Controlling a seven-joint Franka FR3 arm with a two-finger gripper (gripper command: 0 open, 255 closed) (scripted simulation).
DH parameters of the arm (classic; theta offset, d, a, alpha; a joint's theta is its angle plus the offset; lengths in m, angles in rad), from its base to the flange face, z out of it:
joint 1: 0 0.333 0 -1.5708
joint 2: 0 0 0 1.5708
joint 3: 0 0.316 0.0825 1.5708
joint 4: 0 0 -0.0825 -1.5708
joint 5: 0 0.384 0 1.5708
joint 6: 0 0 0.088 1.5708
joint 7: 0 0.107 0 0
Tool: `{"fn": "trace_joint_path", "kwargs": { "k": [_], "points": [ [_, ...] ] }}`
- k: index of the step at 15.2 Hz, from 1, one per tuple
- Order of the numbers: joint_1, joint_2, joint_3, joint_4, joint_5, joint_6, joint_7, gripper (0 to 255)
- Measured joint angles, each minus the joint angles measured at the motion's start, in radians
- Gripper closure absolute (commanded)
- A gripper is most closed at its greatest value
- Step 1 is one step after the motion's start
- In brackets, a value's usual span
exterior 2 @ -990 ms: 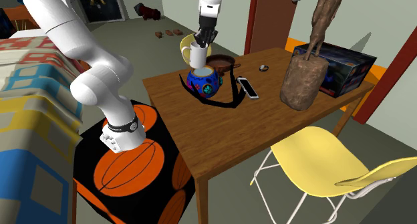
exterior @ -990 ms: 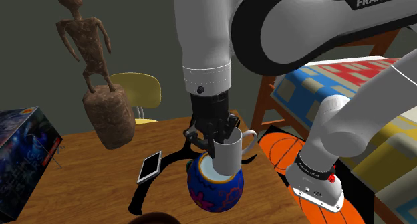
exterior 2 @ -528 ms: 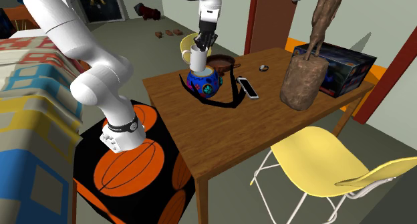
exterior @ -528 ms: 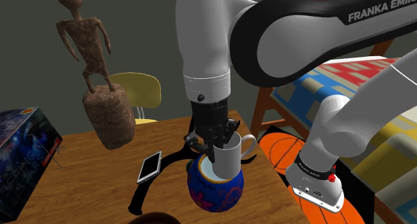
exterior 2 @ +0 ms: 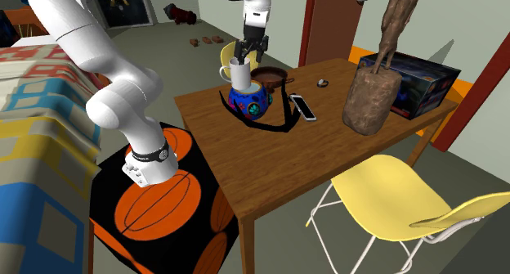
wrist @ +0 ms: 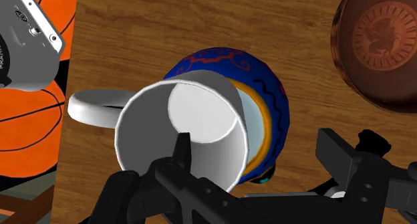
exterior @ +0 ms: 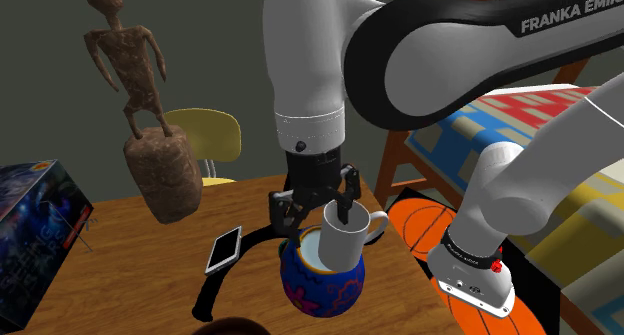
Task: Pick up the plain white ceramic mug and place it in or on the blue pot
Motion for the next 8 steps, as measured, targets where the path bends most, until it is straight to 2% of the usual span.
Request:
{"fn": "trace_joint_path", "kwargs": {
  "k": [4, 8],
  "points": [
    [-0.010, 0.002, -0.026, 0.097, -0.019, -0.096, 0.007, 0],
    [-0.014, 0.007, -0.030, 0.124, -0.024, -0.120, 0.010, 0]
  ]
}}
